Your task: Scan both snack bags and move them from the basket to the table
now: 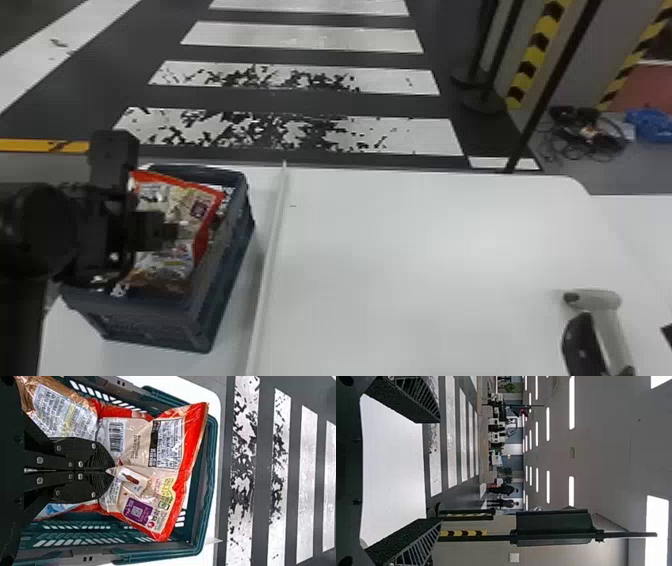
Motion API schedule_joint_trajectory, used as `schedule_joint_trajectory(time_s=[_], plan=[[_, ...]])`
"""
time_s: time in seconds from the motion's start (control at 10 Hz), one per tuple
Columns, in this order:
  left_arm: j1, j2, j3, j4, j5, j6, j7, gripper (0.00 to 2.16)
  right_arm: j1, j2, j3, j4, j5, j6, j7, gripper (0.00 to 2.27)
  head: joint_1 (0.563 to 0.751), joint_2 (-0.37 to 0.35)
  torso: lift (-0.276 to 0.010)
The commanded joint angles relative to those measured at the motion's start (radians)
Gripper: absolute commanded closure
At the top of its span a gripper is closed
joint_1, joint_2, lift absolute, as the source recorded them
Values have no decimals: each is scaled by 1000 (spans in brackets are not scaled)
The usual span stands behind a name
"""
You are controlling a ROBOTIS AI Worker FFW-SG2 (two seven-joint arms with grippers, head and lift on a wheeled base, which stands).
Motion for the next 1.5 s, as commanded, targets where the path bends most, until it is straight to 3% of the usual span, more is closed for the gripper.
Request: schedule_joint_trajectory(time_s=[0.0, 0.3, 0.7, 1.1, 1.4], plan=[[16, 3, 6, -23, 7, 1, 6, 1835, 0, 0, 3, 0, 4, 0, 0, 19, 695, -21, -98], [25, 0, 32, -52, 62, 1, 34, 1835, 5, 2, 3, -2, 4, 0, 0, 19, 695, -9, -98], [26, 1, 20, -115, 65, 1, 72, 1835, 9, 5, 3, 0, 7, 0, 0, 19, 695, -14, -98], [62, 7, 29, -226, 96, 1, 71, 1835, 5, 6, 6, 8, 13, 0, 0, 19, 695, -20, -98], [92, 9, 40, -284, 84, 1, 78, 1835, -5, 6, 18, 20, 19, 3, 0, 19, 695, -18, -98]])
